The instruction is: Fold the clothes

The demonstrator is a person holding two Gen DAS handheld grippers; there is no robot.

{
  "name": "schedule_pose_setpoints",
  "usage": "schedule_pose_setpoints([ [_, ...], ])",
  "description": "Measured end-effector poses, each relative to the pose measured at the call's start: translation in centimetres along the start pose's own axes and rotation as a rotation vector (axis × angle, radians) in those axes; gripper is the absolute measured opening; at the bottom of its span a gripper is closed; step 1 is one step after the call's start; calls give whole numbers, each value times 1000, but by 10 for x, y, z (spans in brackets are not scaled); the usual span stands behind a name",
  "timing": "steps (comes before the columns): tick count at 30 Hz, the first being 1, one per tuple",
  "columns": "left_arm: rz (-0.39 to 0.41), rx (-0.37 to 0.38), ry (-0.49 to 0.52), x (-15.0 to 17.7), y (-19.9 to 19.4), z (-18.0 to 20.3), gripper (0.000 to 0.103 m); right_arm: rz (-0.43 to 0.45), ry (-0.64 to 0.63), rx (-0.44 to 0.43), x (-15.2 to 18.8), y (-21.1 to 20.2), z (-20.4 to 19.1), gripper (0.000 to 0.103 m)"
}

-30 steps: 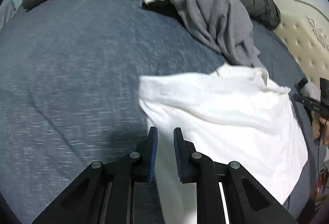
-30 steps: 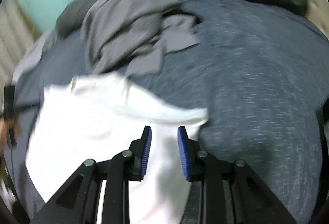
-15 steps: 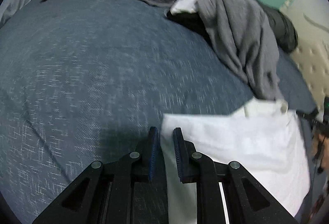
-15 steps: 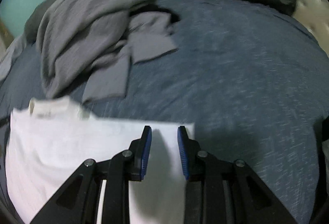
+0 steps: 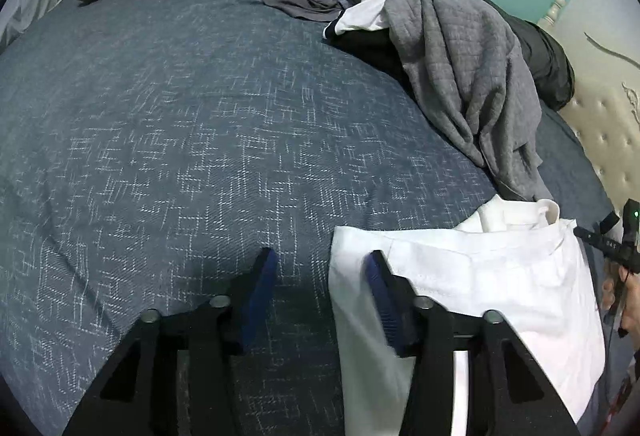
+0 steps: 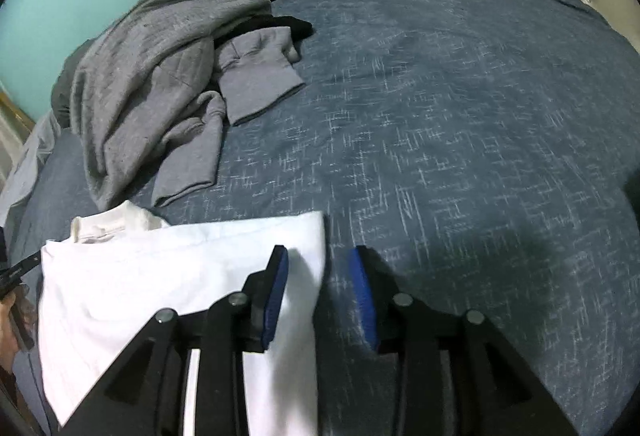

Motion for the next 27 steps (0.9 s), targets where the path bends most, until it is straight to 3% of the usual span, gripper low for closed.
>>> schedule_pose_setpoints([
  [1,2,4,3,1,0,0,18,4,-2,4,-2,2,-1,33],
  [3,3,13,16,3,-2,2,4,7,-27,18,-4,4,-4,33],
  [4,4,14,24,4,-3,3,3,7,-46,28,-5,5,-5,31],
  [6,10,6,36,5,-6,5,3,12,-78,33,-6,4,-8,6],
  [7,17,3,39,5,-9,5,3,24,-87,32,-6,1,-10,3],
  [14,91,12,-10,-7,-45,-12,2,174,-84,47,-19,-38,-4,2],
  [19,88,18,-55,-12,-48,-22,2,204,-42,78,-26,-44,5,1],
  [27,30,-29,-47,-8,-16,-18,3,82,-29,145,-18,-7,6,2],
])
Point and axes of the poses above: each gripper's, at about its wrist camera, not at the fingertips, and y roughly the way its jaws point, z to its right, x to its underside, the point moved 7 cm from there along y, roughly the way its jaws point, and after that the axes turned 10 degrees about -y, right-handed, at the moved point
